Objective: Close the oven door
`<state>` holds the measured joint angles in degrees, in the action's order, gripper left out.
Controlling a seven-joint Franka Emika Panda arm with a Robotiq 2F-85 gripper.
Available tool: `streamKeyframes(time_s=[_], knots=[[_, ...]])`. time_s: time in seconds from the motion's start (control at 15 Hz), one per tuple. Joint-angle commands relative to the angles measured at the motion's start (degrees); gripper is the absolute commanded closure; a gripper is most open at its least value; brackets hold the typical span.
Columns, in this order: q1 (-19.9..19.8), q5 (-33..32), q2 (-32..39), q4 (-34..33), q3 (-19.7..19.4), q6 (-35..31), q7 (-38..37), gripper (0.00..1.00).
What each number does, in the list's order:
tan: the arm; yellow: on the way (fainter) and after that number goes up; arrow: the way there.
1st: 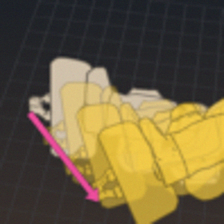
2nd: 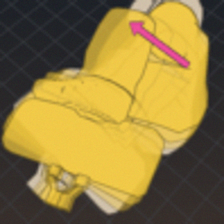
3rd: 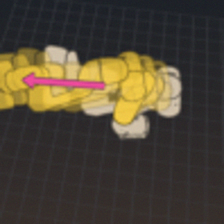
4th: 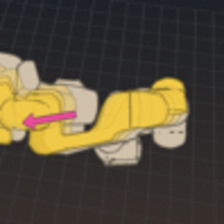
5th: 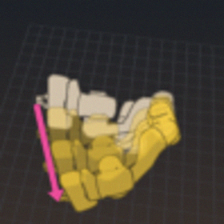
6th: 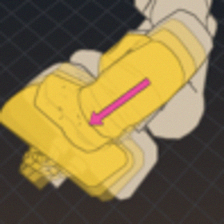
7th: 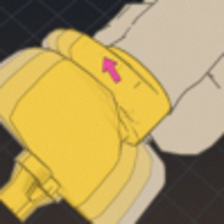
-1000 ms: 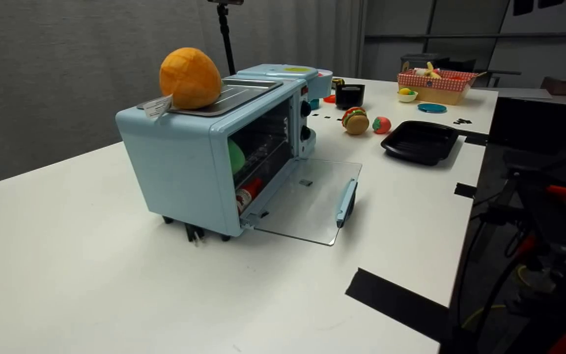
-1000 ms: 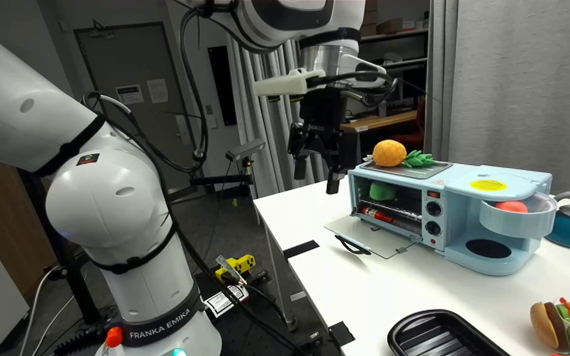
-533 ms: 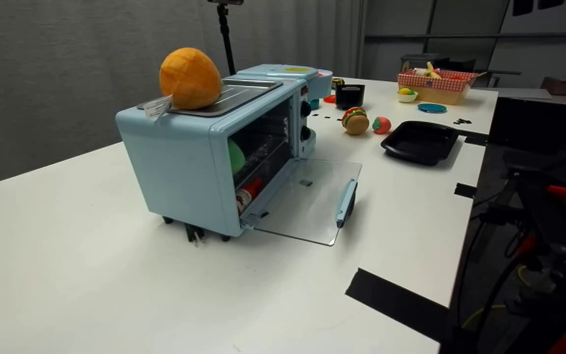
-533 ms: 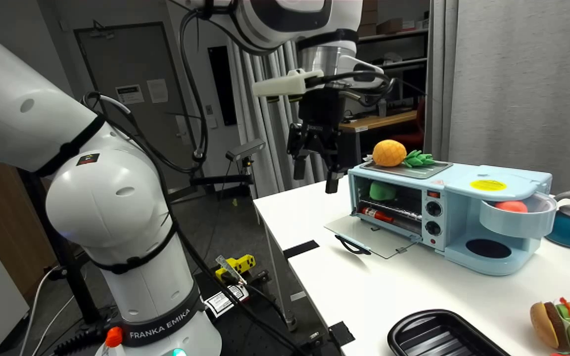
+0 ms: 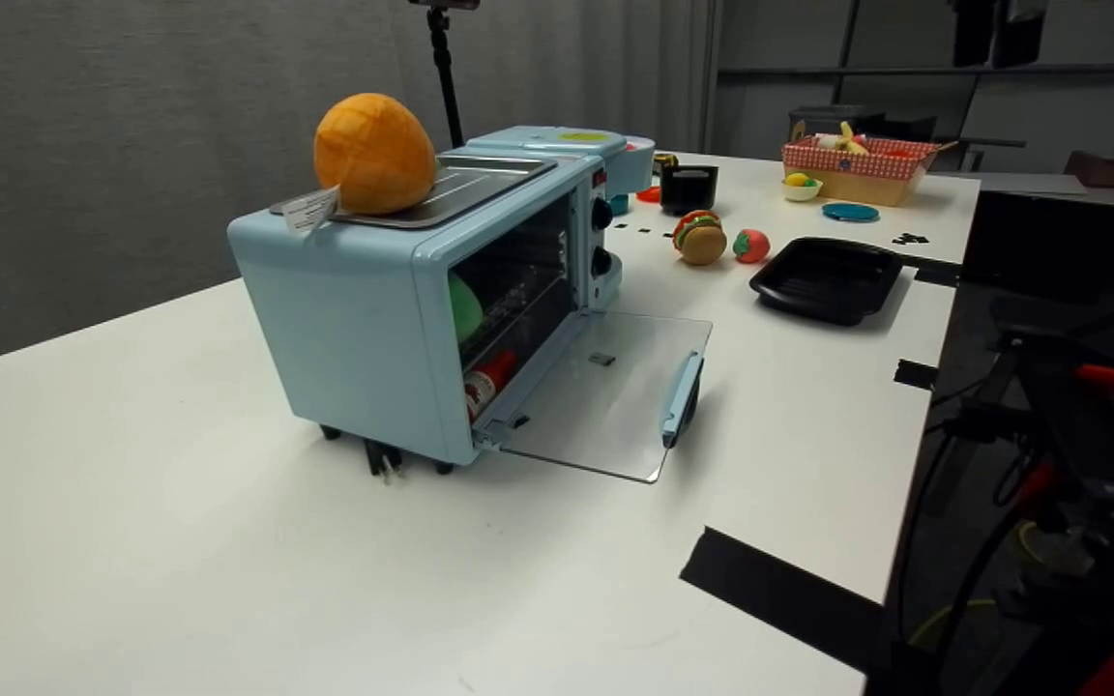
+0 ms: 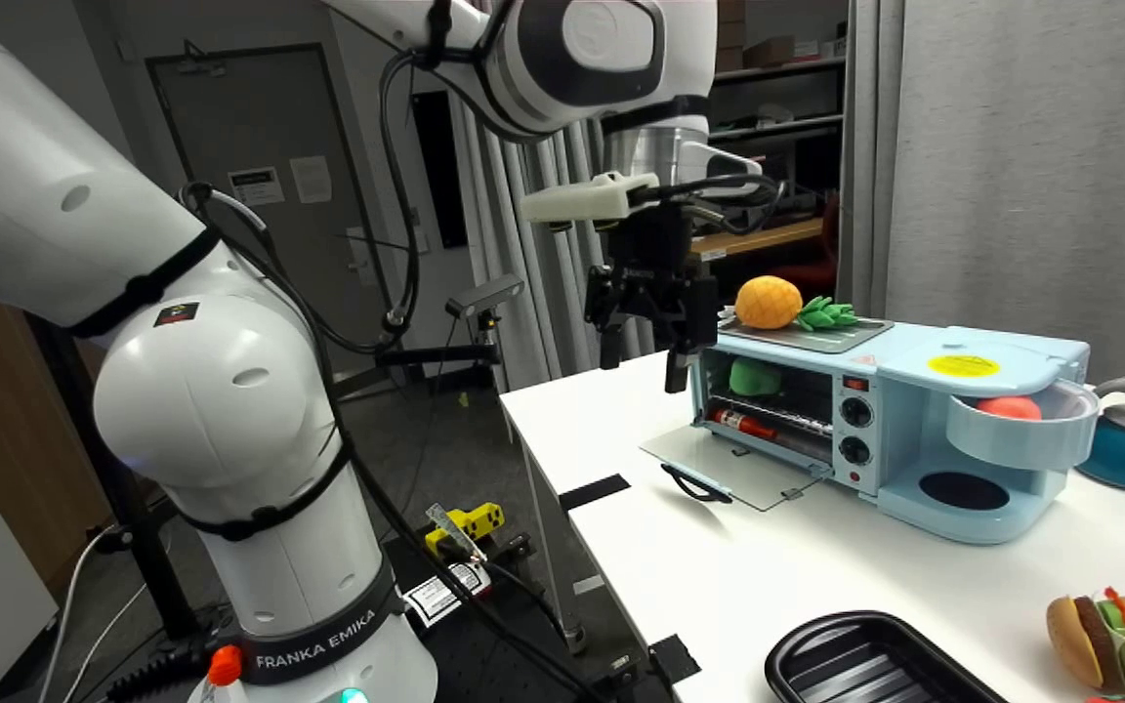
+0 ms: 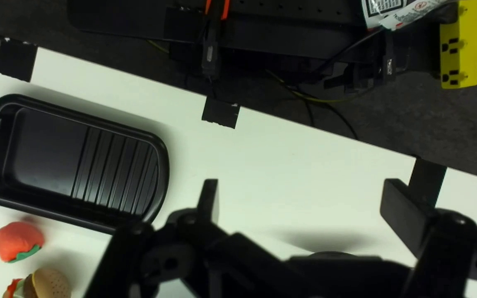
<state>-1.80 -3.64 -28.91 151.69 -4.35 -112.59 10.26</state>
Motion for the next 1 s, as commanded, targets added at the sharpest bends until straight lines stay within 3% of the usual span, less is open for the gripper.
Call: streamKeyframes(time_s=[0.0,0.93], knots=[[1.03,1.35,6.09,-1.45,0.85,-5.11,-1.66,0.00],[1.81,7.59,28.29,-10.99,3.13,-17.65,-4.48,0.00]])
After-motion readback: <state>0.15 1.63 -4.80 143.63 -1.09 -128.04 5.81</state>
